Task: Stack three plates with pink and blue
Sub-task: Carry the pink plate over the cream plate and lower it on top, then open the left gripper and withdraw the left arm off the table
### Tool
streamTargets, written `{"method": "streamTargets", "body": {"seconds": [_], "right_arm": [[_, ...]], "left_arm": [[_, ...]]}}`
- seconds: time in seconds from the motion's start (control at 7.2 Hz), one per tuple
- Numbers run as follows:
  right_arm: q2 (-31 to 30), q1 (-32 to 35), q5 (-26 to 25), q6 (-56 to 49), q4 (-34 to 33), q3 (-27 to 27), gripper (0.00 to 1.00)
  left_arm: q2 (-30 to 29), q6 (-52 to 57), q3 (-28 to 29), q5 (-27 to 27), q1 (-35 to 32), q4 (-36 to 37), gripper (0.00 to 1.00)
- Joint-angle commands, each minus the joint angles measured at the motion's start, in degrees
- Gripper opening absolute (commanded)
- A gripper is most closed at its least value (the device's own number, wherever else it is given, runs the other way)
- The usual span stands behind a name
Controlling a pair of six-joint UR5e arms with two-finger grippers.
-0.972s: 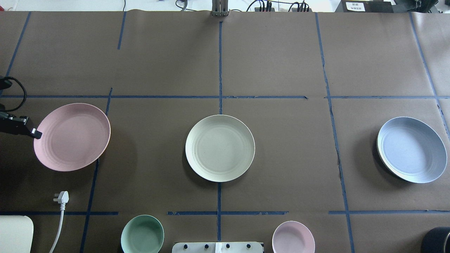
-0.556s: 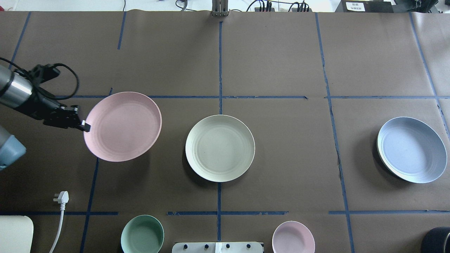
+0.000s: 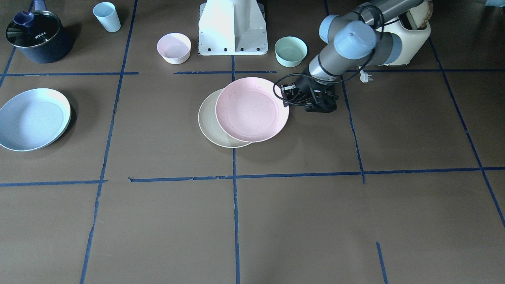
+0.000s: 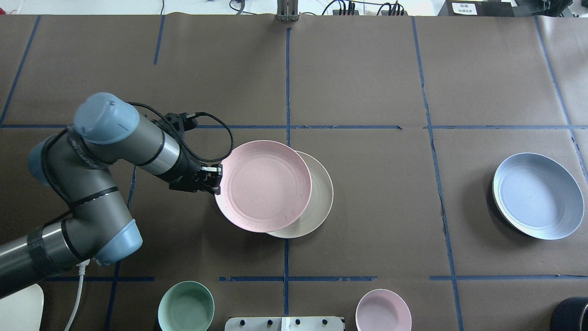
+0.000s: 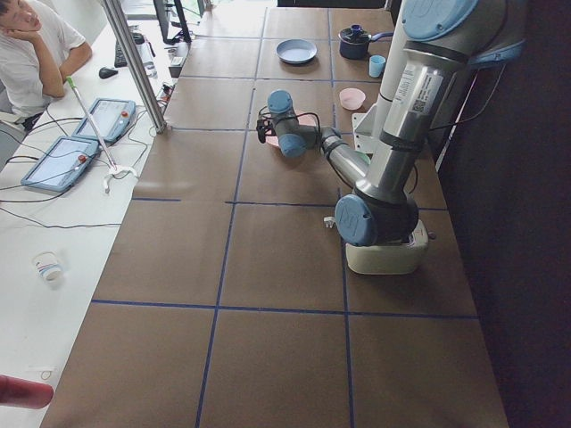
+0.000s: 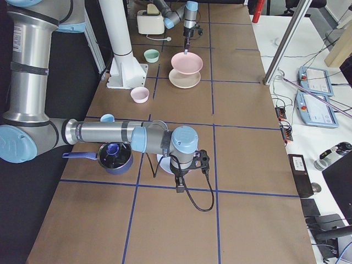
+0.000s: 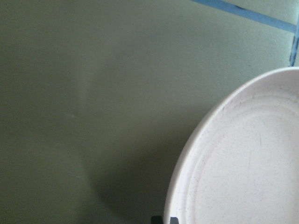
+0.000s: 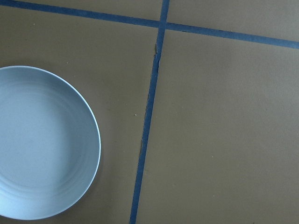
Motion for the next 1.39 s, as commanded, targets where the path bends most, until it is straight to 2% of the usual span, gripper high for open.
{"method": "streamTargets", "body": {"seconds": [0.0, 0.14, 0.28, 0.56, 0.69, 0.83, 0.97, 1.11, 1.25], "right_arm": [[-0.09, -0.01, 0.01, 0.00, 0.00, -0.08, 1.00], [-0.09, -0.01, 0.01, 0.00, 0.00, -0.08, 1.00], [-0.09, -0.01, 0.10, 0.00, 0.00, -0.08, 1.00], [0.09, -0.01, 0.36, -0.09, 0.00, 0.10, 1.00], [0.09, -0.01, 0.36, -0.35, 0.08, 0.36, 1.00], [0.09, -0.01, 0.89, -0.26, 0.09, 0.54, 1.00], [0.17, -0.01, 2.20, -0.18, 0.17, 0.54, 1.00], [0.18, -0.01, 2.30, -0.18, 0.17, 0.80, 1.00], [0.26, -0.01, 2.30, -0.09, 0.17, 0.89, 1.00]], "left_arm": [[-2.64, -0.48, 1.47, 2.32, 2.56, 1.37, 0.00], [-3.60, -0.57, 2.35, 2.50, 2.56, 1.63, 0.07], [-3.87, -0.39, 2.27, 2.58, 2.56, 1.46, 0.96], [-3.18, 0.91, 1.40, 1.19, -0.75, 3.63, 1.00], [-1.43, 7.71, 0.00, -3.35, -4.87, 7.40, 1.00], [2.41, 18.14, -2.63, -6.00, -10.57, 9.70, 1.00], [8.98, 31.47, -6.05, -6.64, -15.06, 12.50, 1.00], [16.35, 46.91, -10.17, -8.30, -21.11, 18.45, 1.00], [21.04, 59.86, -14.04, -9.53, -28.74, 26.60, 1.00]]}}
